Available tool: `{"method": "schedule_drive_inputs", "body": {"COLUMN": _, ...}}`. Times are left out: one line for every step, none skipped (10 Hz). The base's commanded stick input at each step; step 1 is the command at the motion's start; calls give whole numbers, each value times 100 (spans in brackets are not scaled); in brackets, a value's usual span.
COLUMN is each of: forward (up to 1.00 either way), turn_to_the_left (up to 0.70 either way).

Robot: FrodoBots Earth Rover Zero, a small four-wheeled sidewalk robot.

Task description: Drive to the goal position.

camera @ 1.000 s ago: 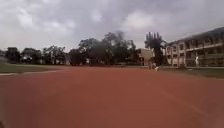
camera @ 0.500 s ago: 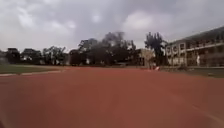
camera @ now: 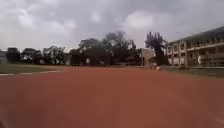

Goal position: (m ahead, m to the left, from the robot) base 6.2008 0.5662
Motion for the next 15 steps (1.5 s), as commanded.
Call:
{"method": "schedule_drive_inputs", "body": {"forward": 45, "turn_to_the_left": 0}}
{"method": "schedule_drive_inputs", "body": {"forward": 45, "turn_to_the_left": 0}}
{"method": "schedule_drive_inputs", "body": {"forward": 45, "turn_to_the_left": 0}}
{"method": "schedule_drive_inputs", "body": {"forward": 45, "turn_to_the_left": 0}}
{"method": "schedule_drive_inputs", "body": {"forward": 45, "turn_to_the_left": 0}}
{"method": "schedule_drive_inputs", "body": {"forward": 45, "turn_to_the_left": 0}}
{"method": "schedule_drive_inputs", "body": {"forward": 45, "turn_to_the_left": 0}}
{"method": "schedule_drive_inputs", "body": {"forward": 45, "turn_to_the_left": 0}}
{"method": "schedule_drive_inputs", "body": {"forward": 45, "turn_to_the_left": 0}}
{"method": "schedule_drive_inputs", "body": {"forward": 45, "turn_to_the_left": 0}}
{"method": "schedule_drive_inputs", "body": {"forward": 45, "turn_to_the_left": 0}}
{"method": "schedule_drive_inputs", "body": {"forward": 45, "turn_to_the_left": 0}}
{"method": "schedule_drive_inputs", "body": {"forward": 45, "turn_to_the_left": 0}}
{"method": "schedule_drive_inputs", "body": {"forward": 45, "turn_to_the_left": 0}}
{"method": "schedule_drive_inputs", "body": {"forward": 45, "turn_to_the_left": 0}}
